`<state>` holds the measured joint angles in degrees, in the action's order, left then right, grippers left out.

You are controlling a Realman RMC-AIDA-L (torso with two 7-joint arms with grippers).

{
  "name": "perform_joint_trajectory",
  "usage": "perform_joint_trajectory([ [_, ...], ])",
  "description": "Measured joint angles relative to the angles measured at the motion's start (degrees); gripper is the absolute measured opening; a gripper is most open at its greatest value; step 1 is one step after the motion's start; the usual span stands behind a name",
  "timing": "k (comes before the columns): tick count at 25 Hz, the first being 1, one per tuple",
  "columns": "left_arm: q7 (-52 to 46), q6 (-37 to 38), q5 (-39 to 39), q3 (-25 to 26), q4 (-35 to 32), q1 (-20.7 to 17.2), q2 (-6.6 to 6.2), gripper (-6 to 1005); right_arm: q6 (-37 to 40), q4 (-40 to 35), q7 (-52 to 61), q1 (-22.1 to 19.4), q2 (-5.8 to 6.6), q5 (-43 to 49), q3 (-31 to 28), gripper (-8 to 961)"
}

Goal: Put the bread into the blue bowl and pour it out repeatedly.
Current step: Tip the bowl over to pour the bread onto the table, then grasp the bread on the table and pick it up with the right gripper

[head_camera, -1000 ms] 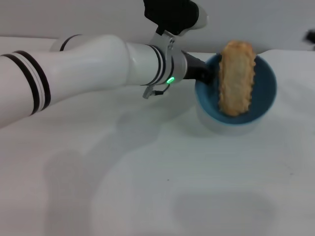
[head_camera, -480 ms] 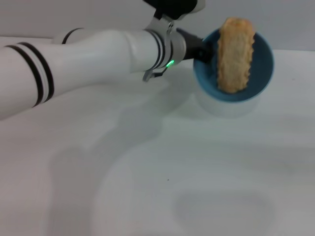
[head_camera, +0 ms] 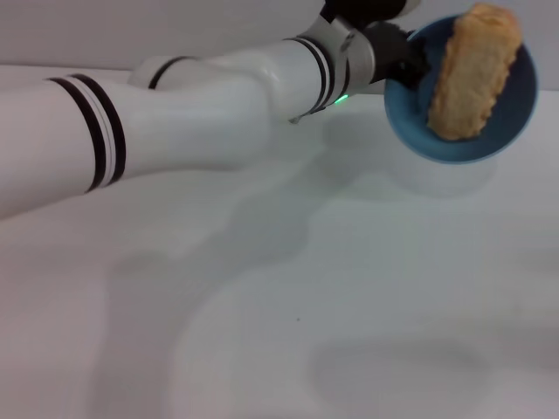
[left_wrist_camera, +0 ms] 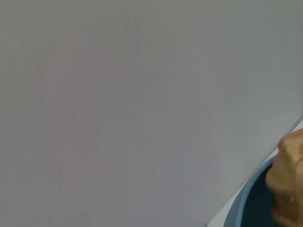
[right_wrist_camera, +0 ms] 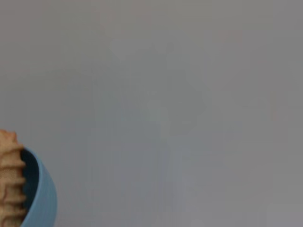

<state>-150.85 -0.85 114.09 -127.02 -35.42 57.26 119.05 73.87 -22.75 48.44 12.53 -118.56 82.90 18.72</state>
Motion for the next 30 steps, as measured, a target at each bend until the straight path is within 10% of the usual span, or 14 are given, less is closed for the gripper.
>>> perform_joint_trajectory([
  [20, -0.8, -9.9, -0.6, -8.3, -1.0, -0.8, 0.04, -2, 7.2, 11.1, -0.5, 0.0, 0.09, -12.8, -3.1, 534],
  [30, -1.5, -4.9, -0.8, -2.1, -0.3, -1.1, 0.03, -2, 1.2, -0.7, 38.5, 3.8, 0.64, 21.4, 1.0, 543],
])
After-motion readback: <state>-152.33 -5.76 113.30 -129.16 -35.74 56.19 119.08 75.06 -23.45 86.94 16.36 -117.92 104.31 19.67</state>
